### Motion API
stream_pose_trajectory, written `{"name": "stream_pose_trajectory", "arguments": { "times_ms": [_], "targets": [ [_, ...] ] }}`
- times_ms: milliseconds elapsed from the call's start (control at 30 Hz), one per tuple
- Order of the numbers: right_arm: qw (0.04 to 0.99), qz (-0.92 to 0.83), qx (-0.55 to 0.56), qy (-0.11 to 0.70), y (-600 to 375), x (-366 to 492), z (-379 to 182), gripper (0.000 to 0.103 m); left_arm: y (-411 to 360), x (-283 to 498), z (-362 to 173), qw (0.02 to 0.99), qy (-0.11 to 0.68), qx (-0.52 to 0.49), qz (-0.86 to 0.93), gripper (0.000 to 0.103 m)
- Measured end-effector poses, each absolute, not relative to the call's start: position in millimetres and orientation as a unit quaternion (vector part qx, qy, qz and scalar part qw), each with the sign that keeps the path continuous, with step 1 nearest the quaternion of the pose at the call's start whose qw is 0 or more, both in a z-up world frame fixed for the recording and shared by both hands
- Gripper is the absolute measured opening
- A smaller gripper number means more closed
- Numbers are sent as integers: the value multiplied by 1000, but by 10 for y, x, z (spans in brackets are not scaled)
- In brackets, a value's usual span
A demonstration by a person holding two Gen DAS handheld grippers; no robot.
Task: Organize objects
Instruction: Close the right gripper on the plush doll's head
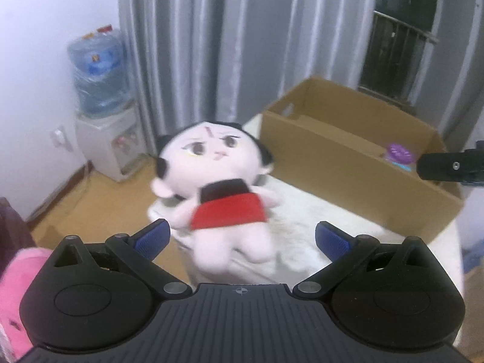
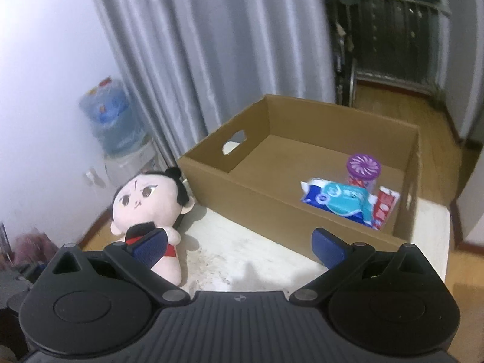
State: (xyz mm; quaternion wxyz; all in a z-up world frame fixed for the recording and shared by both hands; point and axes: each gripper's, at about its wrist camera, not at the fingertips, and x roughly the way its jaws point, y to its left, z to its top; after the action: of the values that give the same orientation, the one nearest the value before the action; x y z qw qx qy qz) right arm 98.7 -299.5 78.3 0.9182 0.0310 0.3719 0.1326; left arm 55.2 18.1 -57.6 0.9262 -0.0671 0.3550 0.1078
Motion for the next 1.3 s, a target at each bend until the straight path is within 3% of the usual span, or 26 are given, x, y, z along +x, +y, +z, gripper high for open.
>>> {"name": "stream_pose_trajectory", "arguments": {
  "times_ms": [200,333,733,1067,1300],
  "targets": [
    [930,140,-45,336,-2561,1033,770,103,430,552,-678,925,352,-48,137,103],
    [923,183,-21,338,-2448,1193,765,103,665,553,-774,928,344,-86,115,103],
    [835,296,122,447,-1993,2107,152,102,1191,921,-1081,916,339,-212,30,103],
    [763,313,149,546,-1672,2546,-459,90,1333,1274,-1377,885,384,-263,0,103],
    [755,316,148,555,-1674,2578,-481,86,1296,1295,-1454,878,394,-272,-3,103]
  ]
}}
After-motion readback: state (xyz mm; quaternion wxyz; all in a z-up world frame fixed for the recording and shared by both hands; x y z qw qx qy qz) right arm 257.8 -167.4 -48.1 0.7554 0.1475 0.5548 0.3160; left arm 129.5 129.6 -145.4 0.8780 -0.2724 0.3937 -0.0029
